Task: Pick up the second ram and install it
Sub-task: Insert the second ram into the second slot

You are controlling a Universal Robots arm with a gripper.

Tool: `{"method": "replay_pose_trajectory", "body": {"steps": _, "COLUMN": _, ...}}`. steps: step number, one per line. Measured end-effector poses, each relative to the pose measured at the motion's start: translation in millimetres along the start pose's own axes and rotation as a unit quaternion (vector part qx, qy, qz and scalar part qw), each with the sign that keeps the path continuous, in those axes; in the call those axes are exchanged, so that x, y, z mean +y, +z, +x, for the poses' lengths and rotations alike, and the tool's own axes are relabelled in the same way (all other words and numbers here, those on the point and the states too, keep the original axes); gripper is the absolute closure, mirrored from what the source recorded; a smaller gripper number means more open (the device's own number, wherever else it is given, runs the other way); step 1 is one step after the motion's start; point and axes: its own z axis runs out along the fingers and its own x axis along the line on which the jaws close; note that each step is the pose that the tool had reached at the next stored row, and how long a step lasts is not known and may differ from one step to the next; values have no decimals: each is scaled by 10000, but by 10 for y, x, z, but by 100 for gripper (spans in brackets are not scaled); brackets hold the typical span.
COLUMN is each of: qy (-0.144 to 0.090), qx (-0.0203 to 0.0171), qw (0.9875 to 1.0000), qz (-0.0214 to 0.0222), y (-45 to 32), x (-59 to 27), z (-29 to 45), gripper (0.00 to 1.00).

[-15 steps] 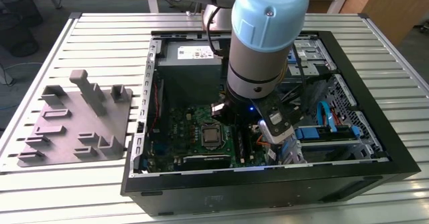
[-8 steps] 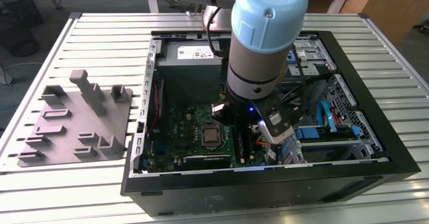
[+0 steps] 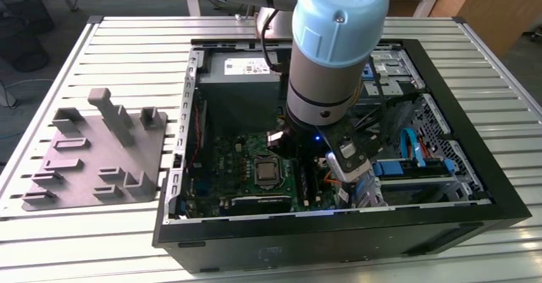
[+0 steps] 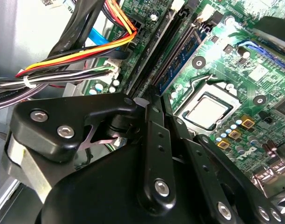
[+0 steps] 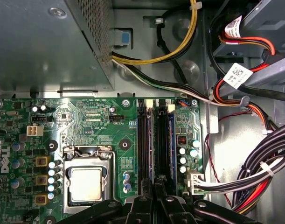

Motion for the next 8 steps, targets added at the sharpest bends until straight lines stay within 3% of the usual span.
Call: {"method": "replay_pose_trajectory", "body": {"steps": 8, "qy": -18, "qx": 2, "qw": 10000, "qz": 1, "y": 21, "x": -2, "z": -3, "gripper": 86}}
